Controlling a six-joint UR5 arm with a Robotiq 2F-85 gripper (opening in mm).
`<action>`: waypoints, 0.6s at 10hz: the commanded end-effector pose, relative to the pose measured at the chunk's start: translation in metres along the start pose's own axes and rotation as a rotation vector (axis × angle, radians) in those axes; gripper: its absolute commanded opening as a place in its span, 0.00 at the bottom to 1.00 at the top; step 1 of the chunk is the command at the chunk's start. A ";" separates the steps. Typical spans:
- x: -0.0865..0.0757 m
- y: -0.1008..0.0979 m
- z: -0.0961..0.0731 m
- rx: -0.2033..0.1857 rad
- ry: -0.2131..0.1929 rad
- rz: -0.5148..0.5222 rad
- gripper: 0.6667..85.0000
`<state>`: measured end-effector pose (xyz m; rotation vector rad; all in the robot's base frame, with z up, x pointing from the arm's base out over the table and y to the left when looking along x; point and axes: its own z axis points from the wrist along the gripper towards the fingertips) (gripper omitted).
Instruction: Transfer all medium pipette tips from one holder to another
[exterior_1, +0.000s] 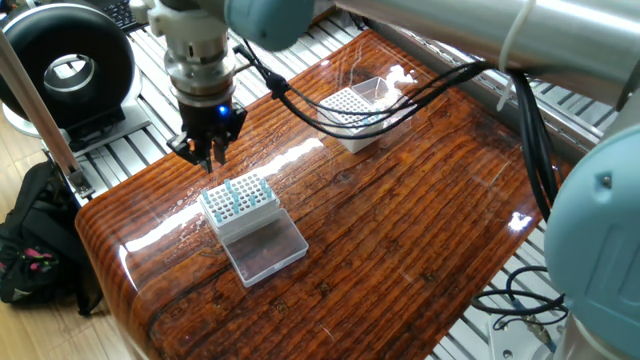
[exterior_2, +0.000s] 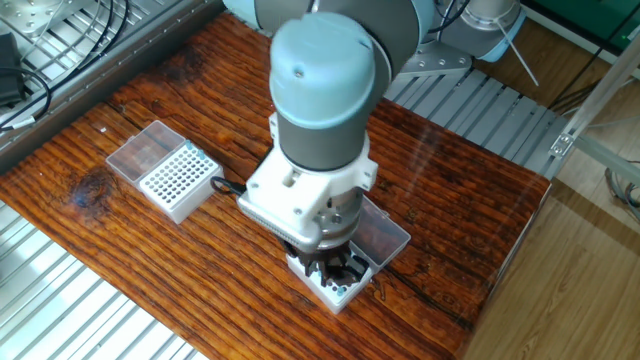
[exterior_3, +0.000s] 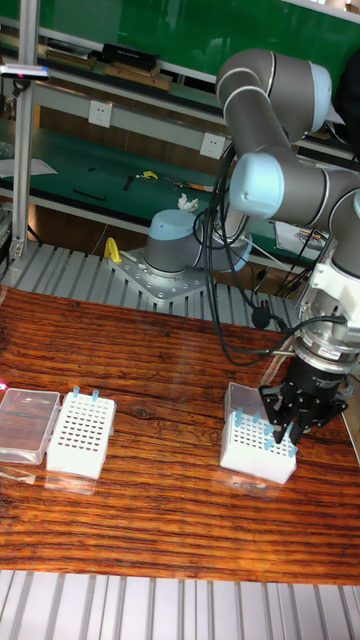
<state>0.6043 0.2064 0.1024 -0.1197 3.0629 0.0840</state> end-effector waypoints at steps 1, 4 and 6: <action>0.007 -0.009 0.014 0.015 -0.018 0.007 0.34; 0.015 -0.012 0.018 0.027 -0.015 0.023 0.34; 0.015 -0.012 0.021 0.027 -0.015 0.029 0.34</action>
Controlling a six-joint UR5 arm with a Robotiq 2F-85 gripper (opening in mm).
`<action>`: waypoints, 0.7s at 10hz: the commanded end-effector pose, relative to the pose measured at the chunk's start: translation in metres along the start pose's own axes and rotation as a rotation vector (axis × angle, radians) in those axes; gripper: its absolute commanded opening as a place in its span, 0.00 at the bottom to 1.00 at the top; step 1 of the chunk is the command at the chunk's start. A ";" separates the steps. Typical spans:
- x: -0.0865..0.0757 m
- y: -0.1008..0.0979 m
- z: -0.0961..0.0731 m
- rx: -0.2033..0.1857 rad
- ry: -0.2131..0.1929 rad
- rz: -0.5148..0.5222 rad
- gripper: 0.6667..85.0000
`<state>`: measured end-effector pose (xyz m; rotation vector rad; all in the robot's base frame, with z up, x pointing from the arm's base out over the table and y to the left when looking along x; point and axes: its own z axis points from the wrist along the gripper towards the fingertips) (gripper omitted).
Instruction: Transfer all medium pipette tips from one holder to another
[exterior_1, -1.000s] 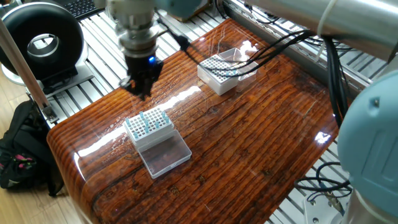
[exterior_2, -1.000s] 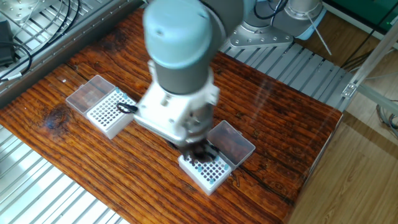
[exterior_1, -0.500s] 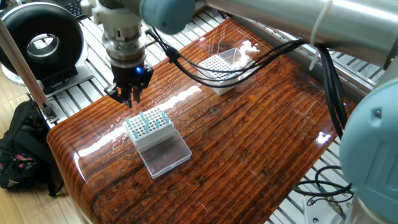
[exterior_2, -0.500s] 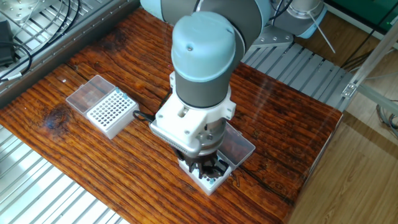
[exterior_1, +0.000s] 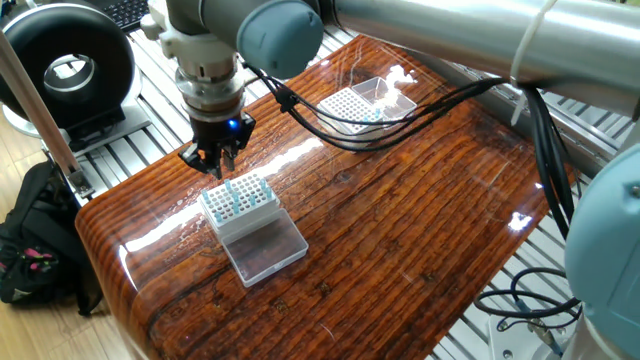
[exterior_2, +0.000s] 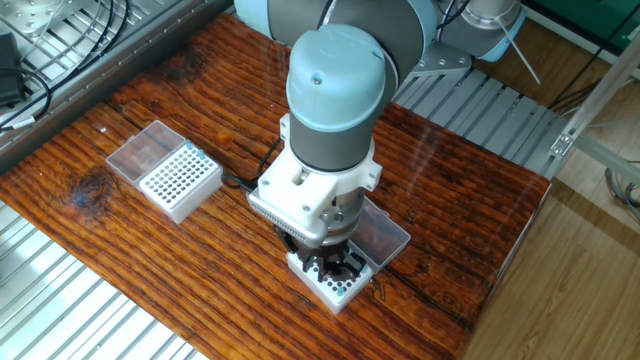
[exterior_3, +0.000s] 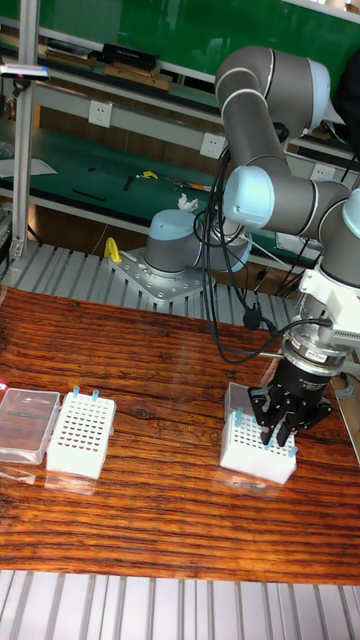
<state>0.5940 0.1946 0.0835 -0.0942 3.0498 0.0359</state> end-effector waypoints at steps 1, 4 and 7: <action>0.004 0.001 0.006 -0.007 0.002 0.018 0.34; 0.007 0.004 0.008 -0.017 0.011 0.023 0.34; 0.008 0.007 0.009 -0.021 0.011 0.026 0.34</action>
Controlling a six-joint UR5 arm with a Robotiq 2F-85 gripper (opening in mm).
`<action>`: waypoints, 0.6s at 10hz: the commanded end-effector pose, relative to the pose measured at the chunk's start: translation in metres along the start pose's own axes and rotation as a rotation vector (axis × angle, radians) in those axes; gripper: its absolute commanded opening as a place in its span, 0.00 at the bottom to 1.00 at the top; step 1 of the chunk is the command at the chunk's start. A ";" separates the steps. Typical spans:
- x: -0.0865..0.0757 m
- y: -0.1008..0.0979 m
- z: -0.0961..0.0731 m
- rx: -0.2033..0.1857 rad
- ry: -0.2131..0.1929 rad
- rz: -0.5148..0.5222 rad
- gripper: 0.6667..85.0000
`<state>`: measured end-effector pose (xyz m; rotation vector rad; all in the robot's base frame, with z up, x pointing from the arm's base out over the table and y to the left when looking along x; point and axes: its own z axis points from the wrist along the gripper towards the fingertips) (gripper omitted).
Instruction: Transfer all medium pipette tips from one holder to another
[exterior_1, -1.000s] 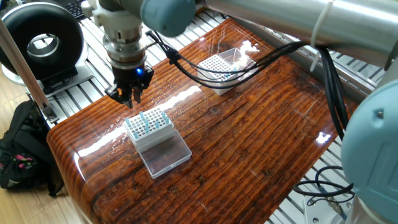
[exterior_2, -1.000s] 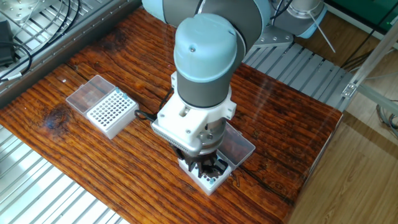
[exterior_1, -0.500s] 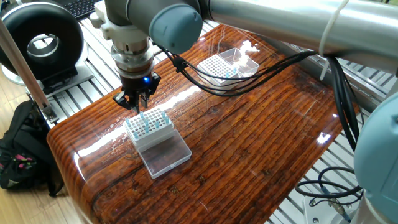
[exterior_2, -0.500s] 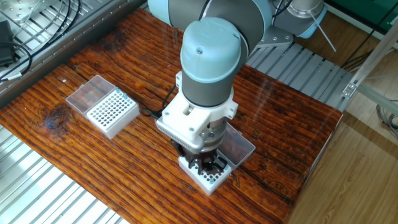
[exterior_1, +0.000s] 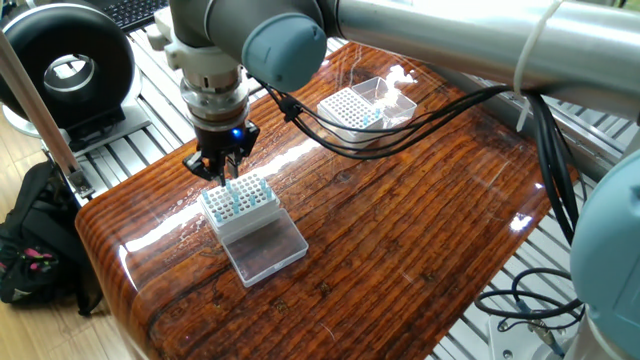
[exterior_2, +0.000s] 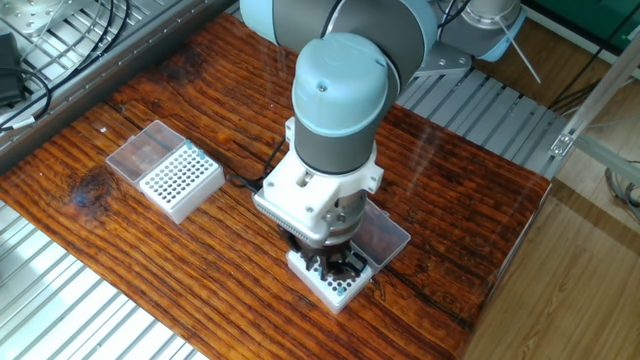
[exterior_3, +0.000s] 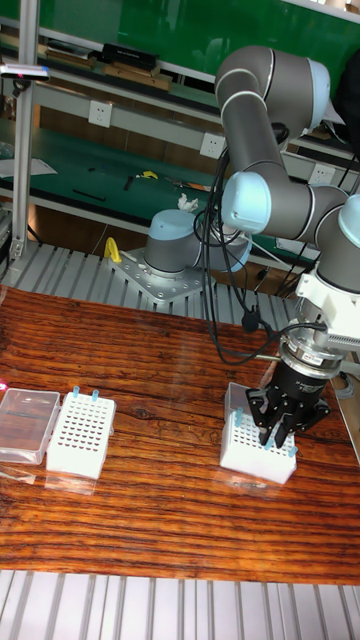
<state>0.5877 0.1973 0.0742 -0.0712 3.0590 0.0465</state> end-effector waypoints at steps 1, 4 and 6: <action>0.001 0.003 0.003 -0.010 0.001 0.010 0.33; 0.002 0.004 0.009 -0.008 -0.006 0.009 0.32; 0.004 0.005 0.009 -0.010 0.000 0.009 0.28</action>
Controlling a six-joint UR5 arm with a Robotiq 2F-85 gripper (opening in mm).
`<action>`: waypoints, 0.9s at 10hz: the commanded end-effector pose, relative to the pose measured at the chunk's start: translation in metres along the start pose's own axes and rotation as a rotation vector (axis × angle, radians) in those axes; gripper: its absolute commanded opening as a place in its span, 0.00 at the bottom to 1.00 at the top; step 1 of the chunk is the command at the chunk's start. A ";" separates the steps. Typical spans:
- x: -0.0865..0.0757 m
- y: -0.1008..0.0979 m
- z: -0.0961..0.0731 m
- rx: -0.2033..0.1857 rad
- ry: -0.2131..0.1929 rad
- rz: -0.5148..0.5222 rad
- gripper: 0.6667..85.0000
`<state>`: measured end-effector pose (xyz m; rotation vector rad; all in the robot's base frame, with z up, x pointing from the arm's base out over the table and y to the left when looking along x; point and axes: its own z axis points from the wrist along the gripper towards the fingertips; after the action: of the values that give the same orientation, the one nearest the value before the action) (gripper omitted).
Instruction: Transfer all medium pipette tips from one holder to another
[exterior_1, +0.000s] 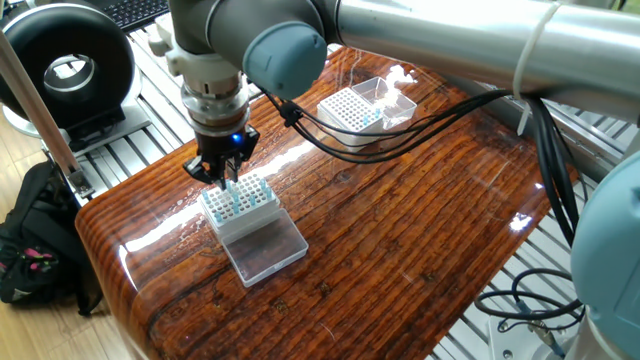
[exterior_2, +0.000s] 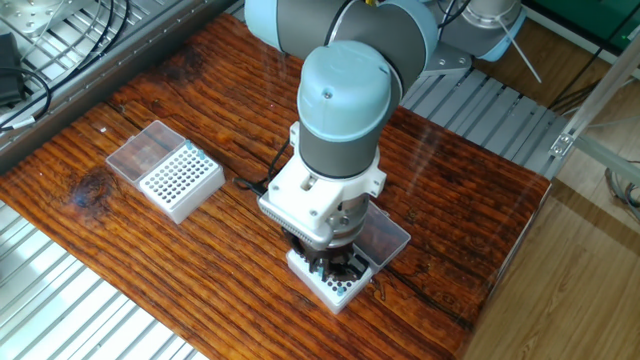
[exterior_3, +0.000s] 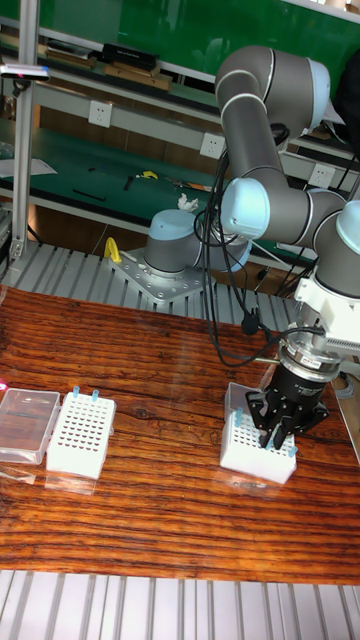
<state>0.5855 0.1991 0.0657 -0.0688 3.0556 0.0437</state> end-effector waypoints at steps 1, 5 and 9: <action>0.002 0.004 0.000 -0.014 0.006 0.011 0.27; 0.002 0.003 -0.001 -0.004 0.008 0.016 0.22; 0.002 0.002 -0.002 0.000 0.011 0.023 0.15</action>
<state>0.5831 0.2000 0.0658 -0.0525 3.0642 0.0314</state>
